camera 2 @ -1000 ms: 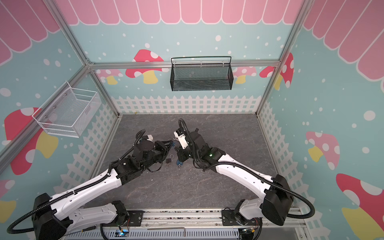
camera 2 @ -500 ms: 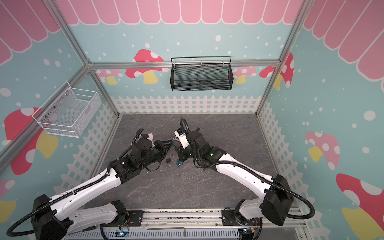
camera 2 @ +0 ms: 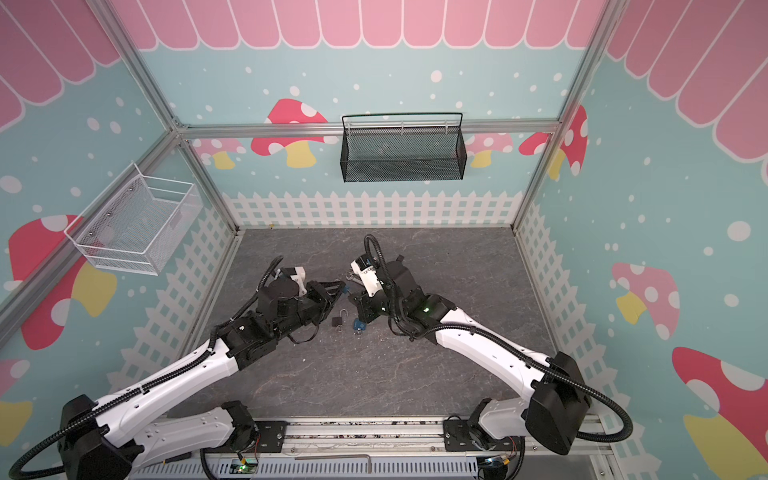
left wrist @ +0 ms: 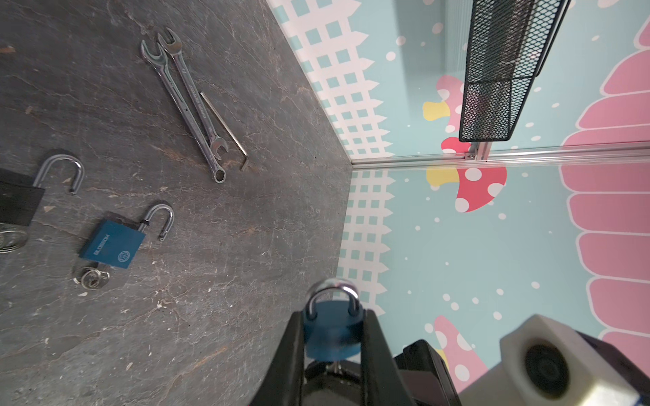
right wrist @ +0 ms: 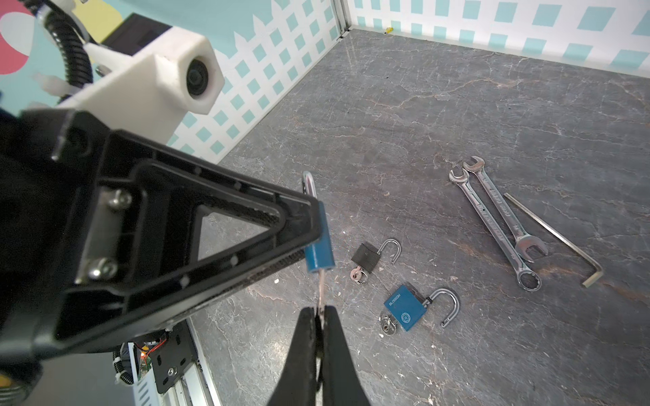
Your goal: Unlock with the key
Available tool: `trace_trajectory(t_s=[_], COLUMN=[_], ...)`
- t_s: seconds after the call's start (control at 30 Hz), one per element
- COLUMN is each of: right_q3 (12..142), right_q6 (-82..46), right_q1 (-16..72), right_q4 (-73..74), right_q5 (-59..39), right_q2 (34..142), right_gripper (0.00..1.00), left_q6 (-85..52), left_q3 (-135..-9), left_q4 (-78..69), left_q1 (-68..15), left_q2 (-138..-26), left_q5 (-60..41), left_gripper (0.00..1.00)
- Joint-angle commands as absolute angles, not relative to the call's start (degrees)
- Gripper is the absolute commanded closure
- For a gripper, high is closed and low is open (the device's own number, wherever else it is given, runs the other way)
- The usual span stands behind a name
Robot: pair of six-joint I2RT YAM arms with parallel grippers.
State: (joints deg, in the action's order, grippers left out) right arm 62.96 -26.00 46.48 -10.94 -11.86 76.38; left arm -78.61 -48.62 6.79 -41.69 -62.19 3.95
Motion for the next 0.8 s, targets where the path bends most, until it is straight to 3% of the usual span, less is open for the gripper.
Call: trace_trajectory(t_s=[0.0,0.27,0.77], right_q3=[63.1,61.9,55.2], right_q6=[-26.4,-26.6,-31.2], right_q1=[46.1,45.6,42.8], right_q4=[-7.1,-9.3,-3.3], right_q5=[-11.4,-9.4,-26.5], right_q2=[73.6,71.7,74.6], right_gripper=[1.00,1.00,1.00], left_q6=[-77.1,-75.9,-84.4], left_q3=[-46.9,-47.5,-46.9], left_q4=[9.8,12.7,11.6], left_q1=[-41.1,-40.2,-39.0], left_q2=[-61.6,-61.4,-60.8], left_q5=[3.5,4.8,-1.7], left_gripper=[1.00,1.00,1.00])
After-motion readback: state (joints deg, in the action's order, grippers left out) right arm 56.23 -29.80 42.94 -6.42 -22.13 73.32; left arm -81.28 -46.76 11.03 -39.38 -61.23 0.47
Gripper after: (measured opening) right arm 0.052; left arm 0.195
